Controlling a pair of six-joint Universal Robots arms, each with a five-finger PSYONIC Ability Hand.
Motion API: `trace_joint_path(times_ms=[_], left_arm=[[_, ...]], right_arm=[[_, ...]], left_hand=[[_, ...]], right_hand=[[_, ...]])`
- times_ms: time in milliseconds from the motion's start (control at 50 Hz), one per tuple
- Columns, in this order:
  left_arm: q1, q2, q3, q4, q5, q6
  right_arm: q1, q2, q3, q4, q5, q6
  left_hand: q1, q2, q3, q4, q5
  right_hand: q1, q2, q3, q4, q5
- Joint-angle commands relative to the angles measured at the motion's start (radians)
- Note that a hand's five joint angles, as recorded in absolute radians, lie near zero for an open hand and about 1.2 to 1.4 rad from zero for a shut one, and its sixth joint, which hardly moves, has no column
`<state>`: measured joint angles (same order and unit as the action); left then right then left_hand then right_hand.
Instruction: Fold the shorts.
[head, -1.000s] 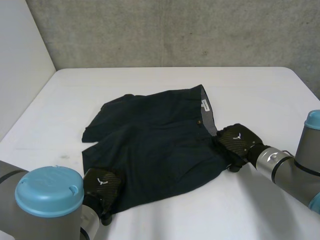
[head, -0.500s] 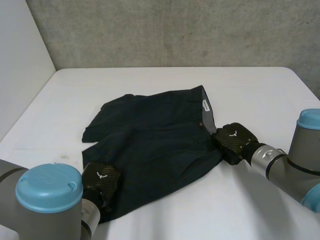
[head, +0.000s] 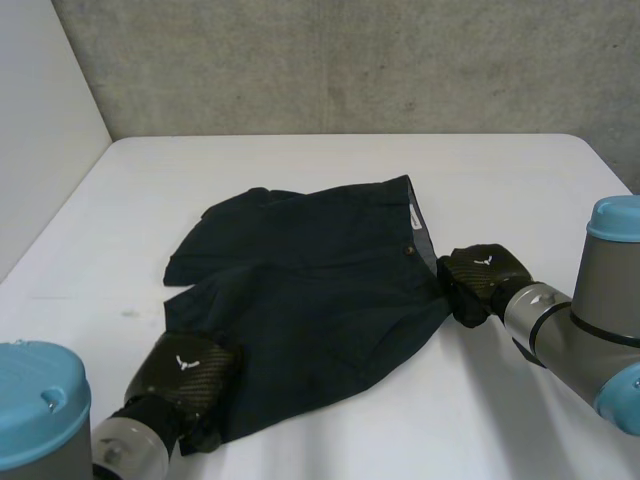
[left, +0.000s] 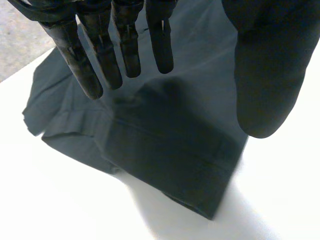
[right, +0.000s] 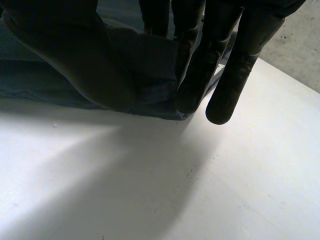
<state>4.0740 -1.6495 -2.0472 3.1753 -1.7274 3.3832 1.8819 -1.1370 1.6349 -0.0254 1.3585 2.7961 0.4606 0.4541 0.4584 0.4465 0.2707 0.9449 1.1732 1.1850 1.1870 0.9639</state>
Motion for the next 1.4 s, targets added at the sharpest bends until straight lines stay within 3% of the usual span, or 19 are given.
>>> trace_joint_path(times_ms=[20, 540, 860, 1000, 1140, 1260, 1400], left_arm=[[0.019, -0.012, -0.034, 0.018, 0.034, -0.001], [0.046, -0.148, -0.048, 0.138, 0.031, 0.042], [0.083, -0.156, -0.047, 0.186, 0.029, 0.045], [0.091, -0.153, -0.033, 0.18, 0.028, 0.065], [0.114, 0.02, 0.012, 0.074, 0.028, 0.162], [0.109, 0.213, 0.077, -0.041, 0.043, 0.168], [0.105, 0.303, 0.068, -0.057, 0.1, 0.16]], right_arm=[[-0.009, -0.003, -0.003, -0.005, -0.002, 0.008], [-0.003, 0.003, -0.004, -0.005, -0.007, 0.04], [-0.004, 0.003, -0.004, -0.005, -0.004, 0.04], [-0.007, -0.006, -0.006, 0.004, -0.002, 0.028], [-0.004, -0.098, 0.005, 0.1, -0.005, -0.075], [-0.01, -0.272, 0.031, 0.255, -0.007, -0.214], [-0.021, -0.432, 0.112, 0.5, -0.005, -0.399]], left_hand=[[0.043, 0.05, 0.046, 0.058, 0.059], [0.22, 0.226, 0.222, 0.234, 0.235], [0.935, 0.941, 0.937, 0.949, 0.95], [0.936, 0.942, 0.938, 0.95, 0.951], [0.936, 0.942, 0.938, 0.95, 0.951], [0.936, 0.942, 0.938, 0.95, 0.951], [0.936, 0.942, 0.938, 0.95, 0.951]], right_hand=[[0.451, 0.223, 0.211, 0.209, 0.258], [0.451, 0.223, 0.211, 0.209, 0.258], [0.451, 0.223, 0.211, 0.209, 0.258], [0.451, 0.223, 0.211, 0.209, 0.258], [0.451, 0.223, 0.211, 0.209, 0.258], [0.451, 0.223, 0.211, 0.209, 0.258], [0.451, 0.223, 0.211, 0.209, 0.258]])
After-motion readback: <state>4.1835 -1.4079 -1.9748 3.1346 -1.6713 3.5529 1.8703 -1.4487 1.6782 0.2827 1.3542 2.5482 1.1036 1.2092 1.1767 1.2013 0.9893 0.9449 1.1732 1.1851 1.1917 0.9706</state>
